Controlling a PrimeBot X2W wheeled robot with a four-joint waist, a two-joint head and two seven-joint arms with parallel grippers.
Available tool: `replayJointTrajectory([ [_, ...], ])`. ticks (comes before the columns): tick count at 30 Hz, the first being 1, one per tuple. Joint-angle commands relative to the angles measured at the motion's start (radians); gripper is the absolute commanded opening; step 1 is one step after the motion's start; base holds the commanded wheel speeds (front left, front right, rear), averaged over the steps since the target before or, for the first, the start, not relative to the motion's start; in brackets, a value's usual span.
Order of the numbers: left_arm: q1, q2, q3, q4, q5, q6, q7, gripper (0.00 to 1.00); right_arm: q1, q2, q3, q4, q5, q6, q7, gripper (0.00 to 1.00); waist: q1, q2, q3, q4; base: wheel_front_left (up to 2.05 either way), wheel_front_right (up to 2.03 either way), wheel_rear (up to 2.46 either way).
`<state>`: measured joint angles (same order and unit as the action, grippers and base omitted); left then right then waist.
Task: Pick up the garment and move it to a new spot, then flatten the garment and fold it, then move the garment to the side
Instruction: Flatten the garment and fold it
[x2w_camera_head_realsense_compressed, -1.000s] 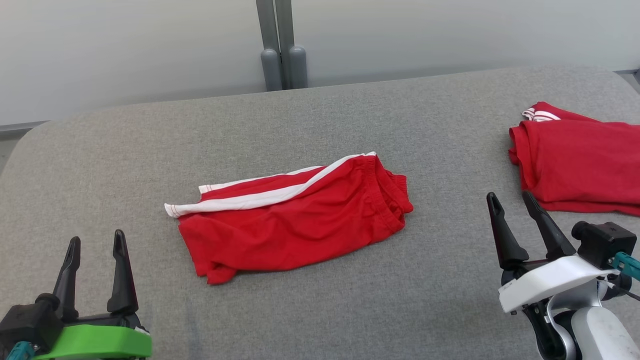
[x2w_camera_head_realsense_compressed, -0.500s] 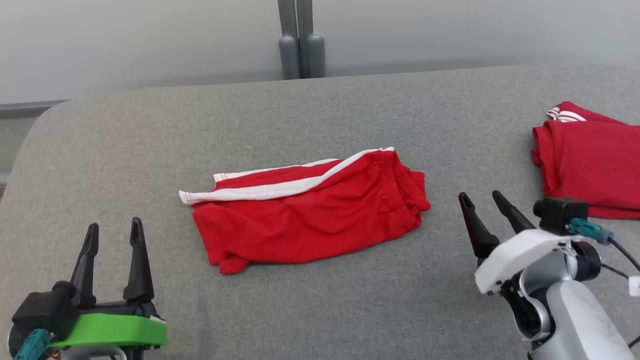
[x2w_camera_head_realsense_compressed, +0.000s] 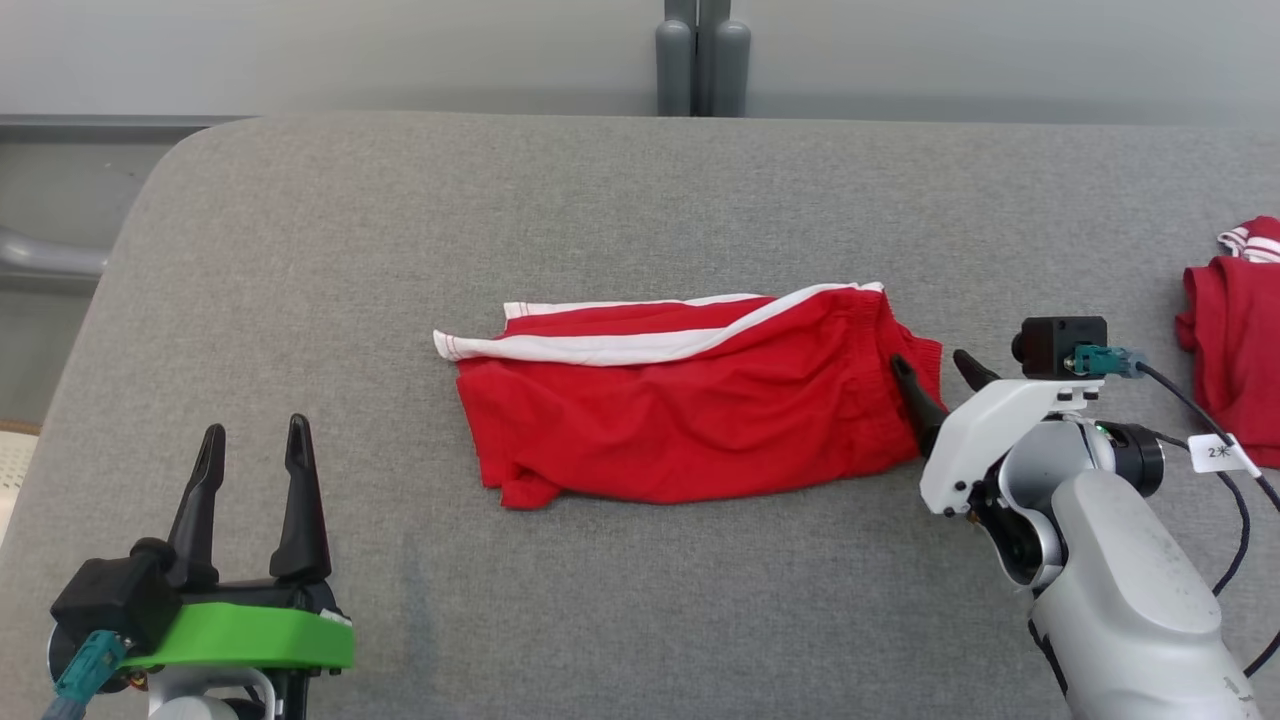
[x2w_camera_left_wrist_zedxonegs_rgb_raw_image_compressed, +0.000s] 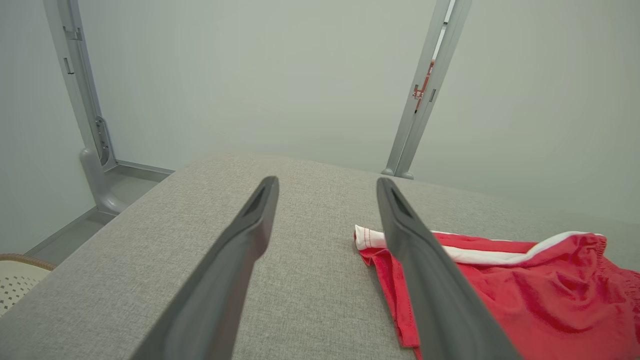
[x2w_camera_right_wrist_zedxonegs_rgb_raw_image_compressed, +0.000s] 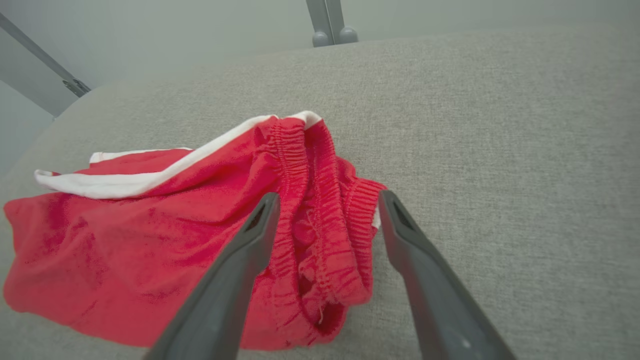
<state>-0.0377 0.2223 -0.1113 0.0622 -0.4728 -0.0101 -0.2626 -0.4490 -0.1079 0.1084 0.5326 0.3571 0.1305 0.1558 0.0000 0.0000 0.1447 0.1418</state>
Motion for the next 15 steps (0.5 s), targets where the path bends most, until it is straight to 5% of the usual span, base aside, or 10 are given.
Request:
replayJointTrajectory([
  [1,-0.023,-0.007,0.002,0.003,0.017,-0.008,-0.002,1.00,-0.019,-0.008,-0.017,0.032,-0.020,0.001,0.006,1.00,0.0000,0.0000,0.022,0.026,0.00,0.00,0.00],
  [6,-0.036,-0.016,0.009,0.020,0.019,-0.022,-0.002,1.00,-0.057,-0.002,-0.083,0.129,-0.048,0.001,0.016,1.00,0.0000,0.0000,0.046,0.051,0.00,0.00,0.00],
  [15,-0.060,-0.023,0.006,0.049,0.033,-0.043,-0.002,1.00,-0.072,0.040,-0.131,0.269,0.079,0.001,0.043,1.00,0.0000,0.0000,0.067,0.085,0.00,0.00,0.00],
])
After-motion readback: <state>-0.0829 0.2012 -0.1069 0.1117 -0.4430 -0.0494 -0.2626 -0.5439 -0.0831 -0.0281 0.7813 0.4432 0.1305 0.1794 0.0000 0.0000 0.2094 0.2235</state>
